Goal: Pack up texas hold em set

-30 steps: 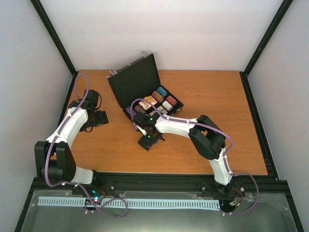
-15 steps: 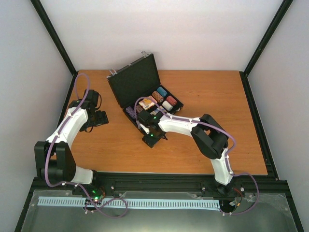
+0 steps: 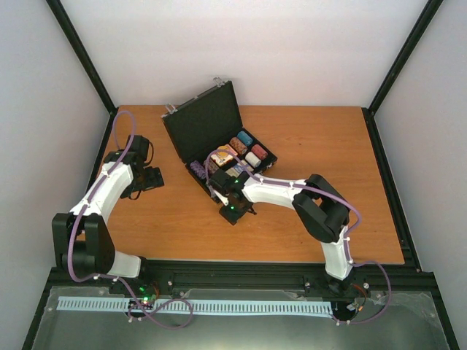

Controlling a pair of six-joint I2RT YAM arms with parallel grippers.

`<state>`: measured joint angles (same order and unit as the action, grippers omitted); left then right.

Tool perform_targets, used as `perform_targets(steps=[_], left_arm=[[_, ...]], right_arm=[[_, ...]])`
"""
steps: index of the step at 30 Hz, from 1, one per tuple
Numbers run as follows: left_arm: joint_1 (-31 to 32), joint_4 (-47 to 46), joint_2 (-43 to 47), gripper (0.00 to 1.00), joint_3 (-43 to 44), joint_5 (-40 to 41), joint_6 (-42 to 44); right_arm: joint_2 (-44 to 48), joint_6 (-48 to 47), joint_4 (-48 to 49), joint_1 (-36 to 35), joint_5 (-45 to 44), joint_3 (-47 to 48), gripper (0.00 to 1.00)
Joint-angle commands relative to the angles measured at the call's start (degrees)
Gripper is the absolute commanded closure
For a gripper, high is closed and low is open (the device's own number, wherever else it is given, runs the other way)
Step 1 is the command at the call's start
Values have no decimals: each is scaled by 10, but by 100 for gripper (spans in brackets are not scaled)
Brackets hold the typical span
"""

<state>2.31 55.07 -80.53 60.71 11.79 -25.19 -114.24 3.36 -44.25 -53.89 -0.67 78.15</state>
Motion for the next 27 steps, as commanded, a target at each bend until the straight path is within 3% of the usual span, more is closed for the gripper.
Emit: perform_targets(steps=[1, 4, 8, 27], left_arm=[[-2, -4, -4, 0, 23, 3, 5], [-3, -4, -3, 0, 24, 1, 7], [-3, -4, -3, 0, 24, 0, 9], [-2, -8, 15, 0, 7, -2, 10]], right_arm=[[-1, 9, -21, -13, -13, -14, 41], [-6, 10, -22, -13, -30, -3, 28], [-15, 16, -22, -13, -45, 10, 18], [-56, 25, -22, -6, -25, 31, 32]])
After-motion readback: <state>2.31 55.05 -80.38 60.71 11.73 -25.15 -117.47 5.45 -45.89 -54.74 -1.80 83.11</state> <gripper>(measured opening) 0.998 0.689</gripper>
